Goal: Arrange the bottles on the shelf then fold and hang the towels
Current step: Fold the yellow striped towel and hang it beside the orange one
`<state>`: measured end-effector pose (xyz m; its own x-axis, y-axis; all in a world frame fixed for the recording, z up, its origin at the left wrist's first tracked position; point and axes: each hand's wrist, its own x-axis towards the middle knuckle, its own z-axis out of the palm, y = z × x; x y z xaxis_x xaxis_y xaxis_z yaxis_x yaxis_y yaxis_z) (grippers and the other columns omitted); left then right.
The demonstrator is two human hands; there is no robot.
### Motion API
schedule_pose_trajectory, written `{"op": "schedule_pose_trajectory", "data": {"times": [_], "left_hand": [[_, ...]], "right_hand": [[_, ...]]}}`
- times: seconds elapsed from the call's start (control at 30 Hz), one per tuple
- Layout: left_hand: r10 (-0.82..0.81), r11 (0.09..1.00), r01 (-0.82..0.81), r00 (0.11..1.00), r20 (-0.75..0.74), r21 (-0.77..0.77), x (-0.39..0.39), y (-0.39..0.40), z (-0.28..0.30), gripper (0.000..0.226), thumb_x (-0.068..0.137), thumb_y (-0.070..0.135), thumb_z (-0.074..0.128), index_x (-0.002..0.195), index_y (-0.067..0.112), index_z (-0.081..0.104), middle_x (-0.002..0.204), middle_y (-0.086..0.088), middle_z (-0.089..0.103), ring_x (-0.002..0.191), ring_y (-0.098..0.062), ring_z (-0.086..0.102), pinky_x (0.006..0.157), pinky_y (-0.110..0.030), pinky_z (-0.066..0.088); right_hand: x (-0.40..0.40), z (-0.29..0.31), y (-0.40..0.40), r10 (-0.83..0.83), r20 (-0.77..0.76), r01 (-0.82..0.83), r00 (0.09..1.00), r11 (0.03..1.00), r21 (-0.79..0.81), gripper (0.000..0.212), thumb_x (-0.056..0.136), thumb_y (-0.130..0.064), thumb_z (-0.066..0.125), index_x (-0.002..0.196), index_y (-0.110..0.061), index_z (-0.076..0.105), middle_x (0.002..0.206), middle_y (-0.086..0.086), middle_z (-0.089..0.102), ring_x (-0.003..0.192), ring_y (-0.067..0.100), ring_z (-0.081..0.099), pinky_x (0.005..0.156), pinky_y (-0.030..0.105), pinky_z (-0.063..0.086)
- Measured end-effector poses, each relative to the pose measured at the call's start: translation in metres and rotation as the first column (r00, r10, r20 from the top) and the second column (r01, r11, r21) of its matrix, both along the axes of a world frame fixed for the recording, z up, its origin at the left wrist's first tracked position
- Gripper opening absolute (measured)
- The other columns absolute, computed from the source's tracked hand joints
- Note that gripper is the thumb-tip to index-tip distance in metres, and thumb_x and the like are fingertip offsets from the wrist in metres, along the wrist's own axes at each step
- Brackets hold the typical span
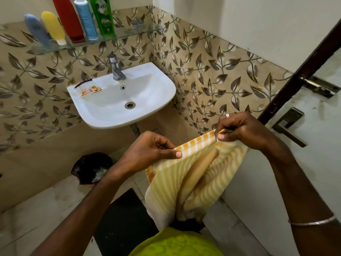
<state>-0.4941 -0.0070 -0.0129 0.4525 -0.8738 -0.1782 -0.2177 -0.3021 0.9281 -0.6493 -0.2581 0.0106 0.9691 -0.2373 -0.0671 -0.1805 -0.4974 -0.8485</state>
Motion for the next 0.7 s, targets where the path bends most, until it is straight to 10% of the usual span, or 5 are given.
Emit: {"op": "schedule_pose_trajectory", "data": {"times": [0.4, 0.7], "left_hand": [[-0.072, 0.993, 0.082, 0.992, 0.105, -0.088, -0.006, -0.016, 0.004, 0.013, 0.083, 0.023, 0.079, 0.091, 0.012, 0.081, 0.087, 0.001, 0.079, 0.083, -0.015, 0.075, 0.085, -0.044, 0.06], [-0.097, 0.993, 0.101, 0.993, 0.066, -0.068, -0.004, -0.018, -0.001, 0.017, 0.082, 0.026, 0.079, 0.094, 0.013, 0.081, 0.092, -0.001, 0.079, 0.09, -0.02, 0.075, 0.089, -0.051, 0.058]], "right_hand": [[0.006, -0.008, 0.037, 0.193, -0.06, -0.188, 0.979, 0.978, 0.091, 0.034, 0.081, 0.003, 0.073, 0.074, -0.031, 0.078, 0.132, -0.017, 0.066, 0.128, 0.004, 0.057, 0.1, 0.034, 0.05], [0.016, -0.016, 0.045, 0.22, 0.006, -0.219, 0.976, 0.97, 0.103, 0.007, 0.078, -0.011, 0.074, 0.081, -0.015, 0.078, 0.082, 0.006, 0.069, 0.082, 0.031, 0.064, 0.074, 0.052, 0.053]]}}
